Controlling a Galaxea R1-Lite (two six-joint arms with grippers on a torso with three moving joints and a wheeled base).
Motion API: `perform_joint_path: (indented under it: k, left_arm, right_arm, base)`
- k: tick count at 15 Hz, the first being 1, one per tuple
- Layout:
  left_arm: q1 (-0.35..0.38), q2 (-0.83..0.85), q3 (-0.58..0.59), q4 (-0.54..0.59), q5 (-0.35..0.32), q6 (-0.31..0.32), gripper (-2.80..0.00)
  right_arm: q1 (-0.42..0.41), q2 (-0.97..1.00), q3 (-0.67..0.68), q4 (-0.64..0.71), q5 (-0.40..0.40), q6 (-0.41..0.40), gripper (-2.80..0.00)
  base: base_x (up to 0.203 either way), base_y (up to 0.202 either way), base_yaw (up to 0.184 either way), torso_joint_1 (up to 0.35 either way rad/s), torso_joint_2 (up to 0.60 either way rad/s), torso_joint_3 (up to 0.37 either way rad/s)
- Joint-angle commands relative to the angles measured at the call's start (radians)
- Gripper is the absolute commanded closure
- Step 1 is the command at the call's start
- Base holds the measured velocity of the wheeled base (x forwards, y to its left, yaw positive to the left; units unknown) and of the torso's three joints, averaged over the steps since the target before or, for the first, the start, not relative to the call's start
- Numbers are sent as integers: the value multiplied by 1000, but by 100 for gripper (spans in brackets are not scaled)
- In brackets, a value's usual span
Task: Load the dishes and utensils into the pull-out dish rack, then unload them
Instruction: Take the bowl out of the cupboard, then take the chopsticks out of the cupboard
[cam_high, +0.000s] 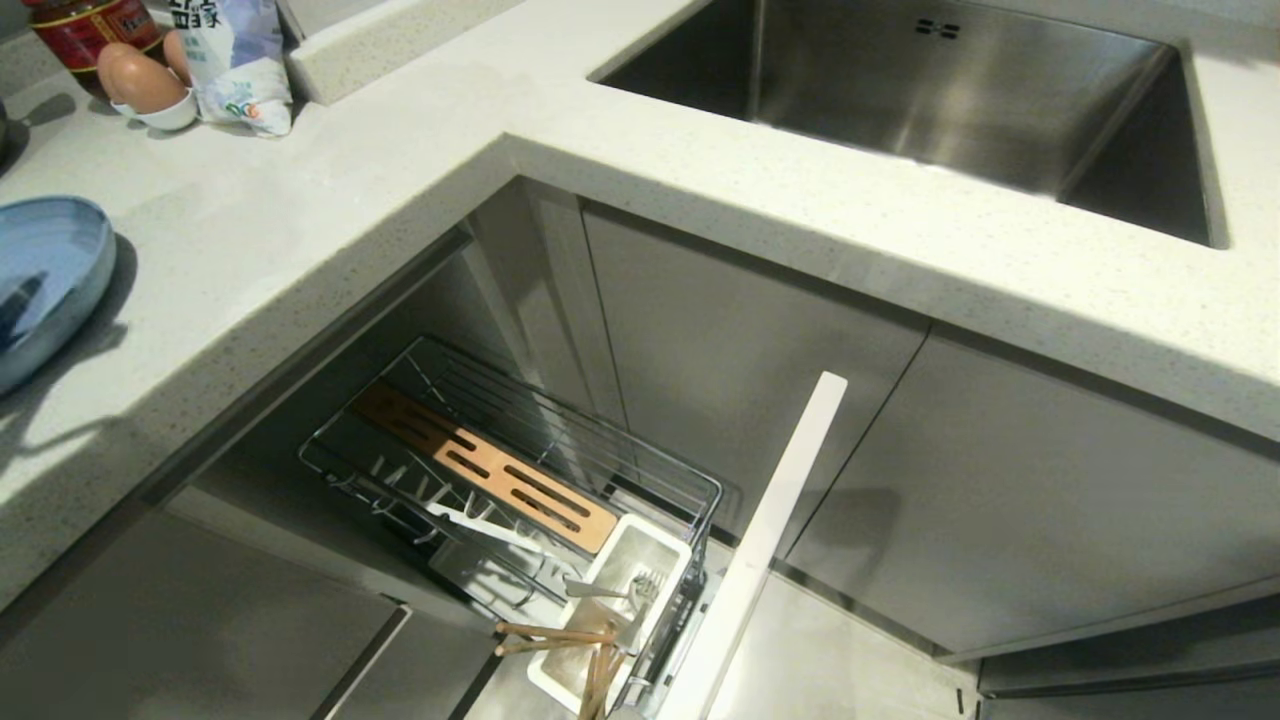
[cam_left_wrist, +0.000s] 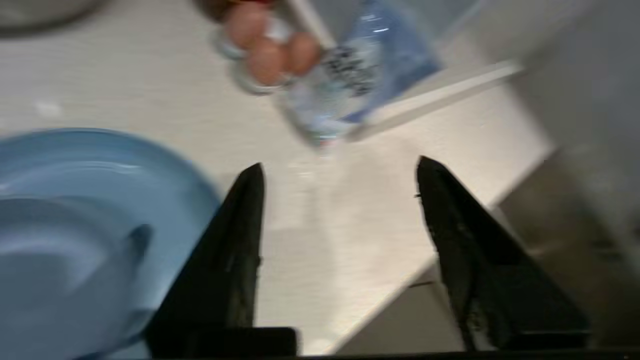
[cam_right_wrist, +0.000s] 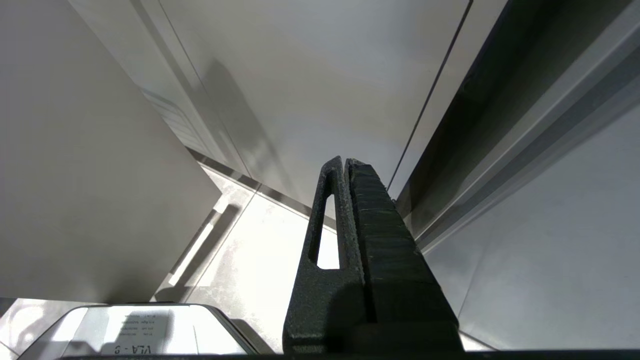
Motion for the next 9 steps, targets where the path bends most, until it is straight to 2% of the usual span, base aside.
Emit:
perform_joint_path:
  k: [1,3,4,7,9]
  left_arm:
    - [-76,-7,26,-41,3,-47,0]
    - [-196,-3,48,-62,3,-107,0]
    - [-258,-2,70,-65,3,-116,0]
    - [-446,42,195,-67,4,-121,0]
    - [-529,109,277,-58,6,-93,0]
  right_arm:
    - [0,0,1,0,0,0,0]
    - [0,0,1,0,0,0,0]
    - [0,0,1,0,0,0,0]
    - [0,0,1,0,0,0,0]
    - [0,0,1,0,0,0,0]
  base:
    - [0,0,0,0,0,0]
    - [0,0,0,0,0,0]
    - [0,0,0,0,0,0]
    - [0,0,0,0,0,0]
    - [0,0,0,0,0,0]
